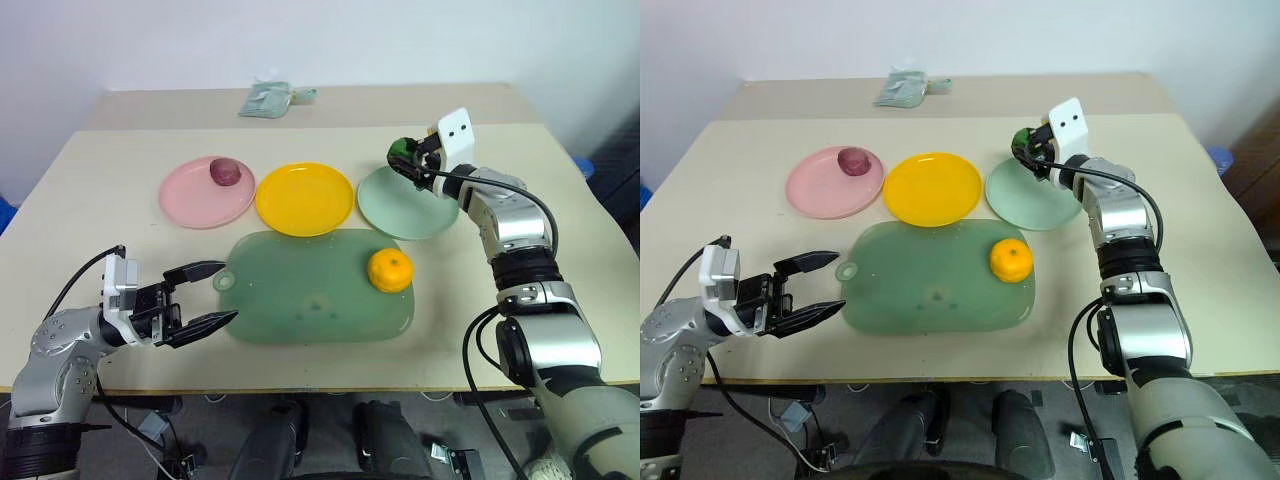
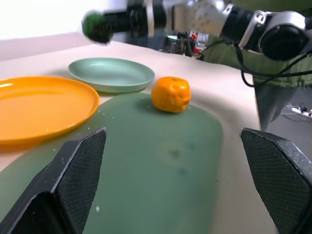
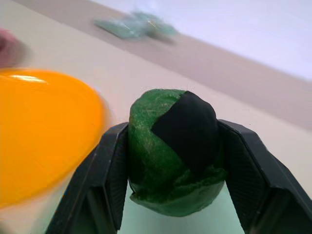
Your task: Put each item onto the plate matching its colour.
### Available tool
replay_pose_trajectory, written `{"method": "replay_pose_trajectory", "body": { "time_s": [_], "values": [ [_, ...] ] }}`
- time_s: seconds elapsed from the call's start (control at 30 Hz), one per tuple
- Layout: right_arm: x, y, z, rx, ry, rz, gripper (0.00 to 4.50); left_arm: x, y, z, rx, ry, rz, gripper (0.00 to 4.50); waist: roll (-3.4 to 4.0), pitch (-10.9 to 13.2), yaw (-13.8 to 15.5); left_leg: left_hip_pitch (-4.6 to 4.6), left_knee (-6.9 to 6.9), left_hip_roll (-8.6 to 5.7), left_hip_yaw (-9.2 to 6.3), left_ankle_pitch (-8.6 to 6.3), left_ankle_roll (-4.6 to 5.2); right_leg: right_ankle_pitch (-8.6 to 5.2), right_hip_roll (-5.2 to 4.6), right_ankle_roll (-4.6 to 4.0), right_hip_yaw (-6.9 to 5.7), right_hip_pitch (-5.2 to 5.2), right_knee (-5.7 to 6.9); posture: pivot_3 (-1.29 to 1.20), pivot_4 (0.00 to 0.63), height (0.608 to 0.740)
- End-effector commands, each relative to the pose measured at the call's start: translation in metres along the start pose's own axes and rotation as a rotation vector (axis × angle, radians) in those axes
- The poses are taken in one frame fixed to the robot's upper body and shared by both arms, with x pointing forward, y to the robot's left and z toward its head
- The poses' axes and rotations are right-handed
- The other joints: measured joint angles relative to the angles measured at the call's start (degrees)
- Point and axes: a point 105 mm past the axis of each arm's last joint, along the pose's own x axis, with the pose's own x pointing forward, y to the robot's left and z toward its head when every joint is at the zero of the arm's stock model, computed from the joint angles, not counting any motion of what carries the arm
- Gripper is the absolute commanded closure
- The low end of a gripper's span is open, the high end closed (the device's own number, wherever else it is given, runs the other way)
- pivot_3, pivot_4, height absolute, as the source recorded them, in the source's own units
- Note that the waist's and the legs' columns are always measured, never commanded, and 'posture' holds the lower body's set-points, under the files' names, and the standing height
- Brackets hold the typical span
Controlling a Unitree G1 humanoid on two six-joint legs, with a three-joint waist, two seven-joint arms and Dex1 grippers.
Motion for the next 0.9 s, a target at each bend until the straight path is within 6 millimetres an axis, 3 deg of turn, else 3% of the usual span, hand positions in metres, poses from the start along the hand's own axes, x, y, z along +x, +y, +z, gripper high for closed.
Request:
{"method": "replay_pose_trajectory", "body": {
  "time_s": [0.03, 0.13, 0.23, 0.37, 0.5, 0.6, 0.67, 0.8, 0.9],
  "values": [
    [0.008, -0.001, 0.007, -0.027, -0.04, -0.013, 1.27, 0.002, -0.003, 0.009, 0.052, -0.016, -0.008, 0.0, 0.0, 0.0, -0.5, 0.0, -0.05, 0.02, 0.03, 0.02, -0.03, -0.01, 0.01, -0.02, 0.02, -0.07, 0.06, 0.0, 0.15, 0.74],
    [0.011, 0.004, 0.006, -0.031, -0.049, 0.005, 0.01, 0.003, -0.004, 0.01, 0.055, -0.019, -0.004, 0.0, 0.02, 0.0, -1.1, -0.01, -0.04, 0.02, 0.05, 0.03, -0.04, -0.03, 0.01, -0.05, 0.04, -0.14, 0.21, 0.0, 0.15, 0.74],
    [0.01, 0.003, 0.011, -0.032, -0.082, 0.011, 0.01, 0.003, -0.005, 0.01, 0.055, -0.019, -0.001, 0.0, 0.02, 0.0, -1.3, 0.0, 0.09, 0.01, 0.09, -0.07, 0.13, -0.03, 0.01, -0.05, 0.13, -0.17, 0.41, 0.0, 0.15, 0.74],
    [-0.006, 0.002, 0.026, 0.002, -0.165, 0.088, 0.01, 0.003, -0.007, 0.009, 0.049, -0.016, 0.002, 0.0, 0.05, 0.0, -1.2, 0.03, 0.13, 0.02, 0.06, 0.01, 0.05, 0.01, 0.04, -0.13, 0.13, -0.21, 0.57, 0.0, 0.15, 0.74],
    [-0.06, 0.035, 0.038, 0.089, -0.203, 0.346, 0.01, 0.005, -0.006, 0.008, 0.036, -0.013, -0.002, 0.0, 0.05, 0.0, 0.4, 0.03, 0.1, 0.03, -0.03, -0.02, 0.08, 0.0, 0.07, -0.14, 0.12, -0.22, 0.55, 0.0, 0.15, 0.74],
    [-0.101, 0.069, 0.029, 0.13, -0.133, 0.517, 0.01, 0.008, -0.005, 0.007, 0.027, -0.013, -0.018, 0.0, 0.07, 0.0, 0.7, -0.05, 0.1, 0.02, -0.01, -0.1, 0.18, -0.04, 0.03, -0.12, 0.13, -0.25, 0.47, 0.0, 0.15, 0.74],
    [-0.116, 0.081, 0.022, 0.152, -0.091, 0.558, 0.01, 0.01, -0.005, 0.006, 0.024, -0.013, -0.032, 0.0, 0.08, 0.0, 0.6, -0.09, 0.15, 0.01, 0.04, -0.1, 0.19, -0.05, -0.02, -0.14, 0.14, -0.25, 0.45, 0.0, 0.15, 0.74],
    [-0.133, 0.099, 0.005, 0.198, -0.016, 0.598, 0.01, 0.013, -0.002, 0.006, 0.019, -0.005, -0.058, 0.0, 0.06, 0.0, 0.3, -0.05, 0.22, 0.06, 0.09, -0.1, 0.18, -0.18, -0.03, -0.35, 0.14, -0.21, 0.42, 0.0, 0.15, 0.74],
    [-0.134, 0.11, -0.01, 0.22, 0.026, 0.61, 0.01, 0.015, 0.0, 0.007, 0.018, -0.003, -0.074, 0.0, 0.05, 0.0, 0.6, -0.05, 0.23, 0.09, 0.1, -0.1, 0.19, -0.19, -0.03, -0.36, 0.12, -0.21, 0.42, 0.0, 0.15, 0.74]
  ]
}}
